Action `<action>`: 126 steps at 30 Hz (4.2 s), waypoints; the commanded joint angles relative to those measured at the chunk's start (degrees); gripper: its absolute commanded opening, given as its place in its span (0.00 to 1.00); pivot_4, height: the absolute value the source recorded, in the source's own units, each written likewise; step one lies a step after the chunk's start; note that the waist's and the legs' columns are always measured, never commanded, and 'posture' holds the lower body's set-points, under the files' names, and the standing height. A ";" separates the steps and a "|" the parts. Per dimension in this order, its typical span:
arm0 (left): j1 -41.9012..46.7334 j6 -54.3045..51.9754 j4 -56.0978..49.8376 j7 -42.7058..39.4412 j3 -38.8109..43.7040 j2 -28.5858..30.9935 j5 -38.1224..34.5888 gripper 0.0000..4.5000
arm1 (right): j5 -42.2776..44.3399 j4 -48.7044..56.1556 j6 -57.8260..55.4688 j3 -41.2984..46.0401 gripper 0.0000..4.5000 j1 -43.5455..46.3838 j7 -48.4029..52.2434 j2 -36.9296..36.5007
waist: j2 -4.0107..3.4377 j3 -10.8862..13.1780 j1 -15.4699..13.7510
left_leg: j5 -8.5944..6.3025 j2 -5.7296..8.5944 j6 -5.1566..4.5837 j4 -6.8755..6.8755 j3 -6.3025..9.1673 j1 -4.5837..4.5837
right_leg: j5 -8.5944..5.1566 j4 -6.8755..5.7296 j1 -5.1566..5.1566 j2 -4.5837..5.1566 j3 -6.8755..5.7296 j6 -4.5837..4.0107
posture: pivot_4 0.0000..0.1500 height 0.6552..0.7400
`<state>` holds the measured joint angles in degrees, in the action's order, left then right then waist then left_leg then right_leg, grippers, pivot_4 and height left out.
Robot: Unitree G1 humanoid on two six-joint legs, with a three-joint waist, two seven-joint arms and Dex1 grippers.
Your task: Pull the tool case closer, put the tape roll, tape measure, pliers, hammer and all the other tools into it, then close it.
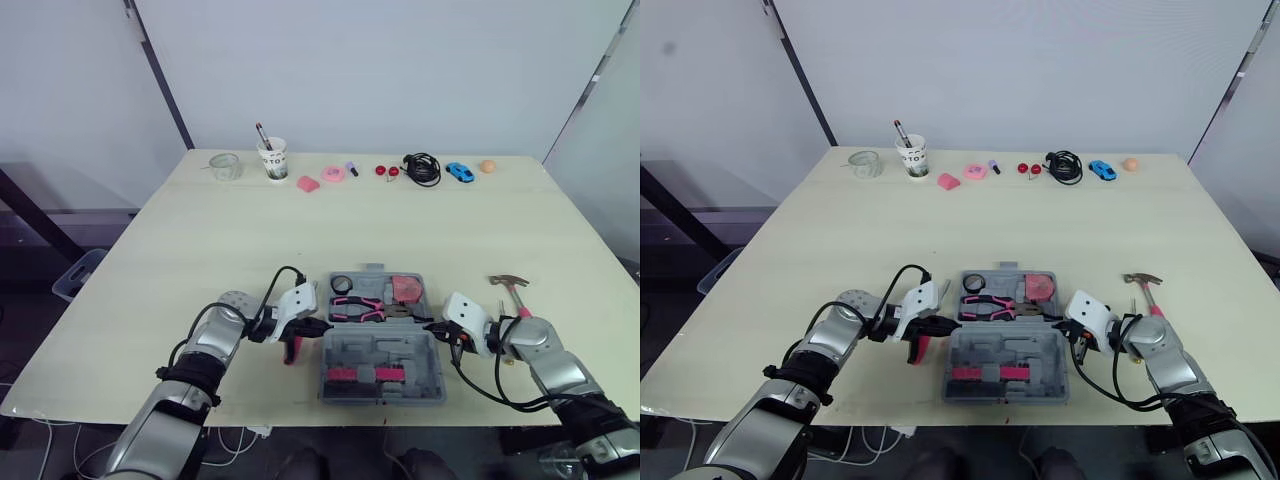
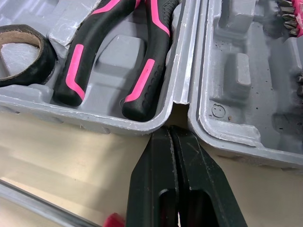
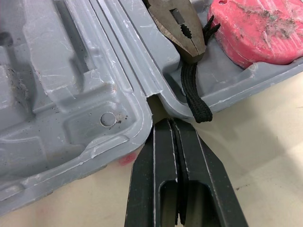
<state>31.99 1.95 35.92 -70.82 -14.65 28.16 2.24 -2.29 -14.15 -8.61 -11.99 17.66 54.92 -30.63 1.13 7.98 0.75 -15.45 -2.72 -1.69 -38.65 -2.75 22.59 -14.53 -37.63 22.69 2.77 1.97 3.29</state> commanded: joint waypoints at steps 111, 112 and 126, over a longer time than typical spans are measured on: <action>-46.33 -4.83 -48.35 9.53 33.06 11.84 -28.10 0.98 | 28.54 32.61 -6.46 35.38 1.00 -39.35 -19.77 3.06 | -0.04 0.10 -0.19 | -0.04 -0.32 0.03 0.51 -0.13 0.23 | -0.12 0.81 0.32 0.53 0.00 -0.25 | 1.00 1.00; -45.24 -5.29 -48.90 9.09 32.20 12.24 -28.36 0.98 | 28.23 32.66 -7.68 34.55 1.00 -38.57 -20.61 3.01 | -0.04 0.10 -0.19 | -0.04 -0.32 0.03 0.51 -0.13 0.24 | -0.12 0.82 0.32 0.52 0.00 -0.25 | 1.00 1.00; -31.00 -14.02 -57.94 0.66 21.71 17.75 -34.69 0.98 | 22.57 26.09 -19.07 26.99 1.00 -26.10 -35.14 9.34 | -0.08 0.12 -0.11 | -0.03 -0.22 0.02 0.47 -0.08 0.17 | -0.11 0.78 0.15 0.17 0.04 -0.23 | 1.00 1.00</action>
<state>0.04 -11.06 -19.36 -69.10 7.38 45.08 -30.37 20.55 11.75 -27.02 14.37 -9.07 21.29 -21.43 1.05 8.09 0.64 -15.47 -2.90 -1.67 -38.19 -2.82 22.76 -14.64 -36.85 22.83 2.94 2.02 3.06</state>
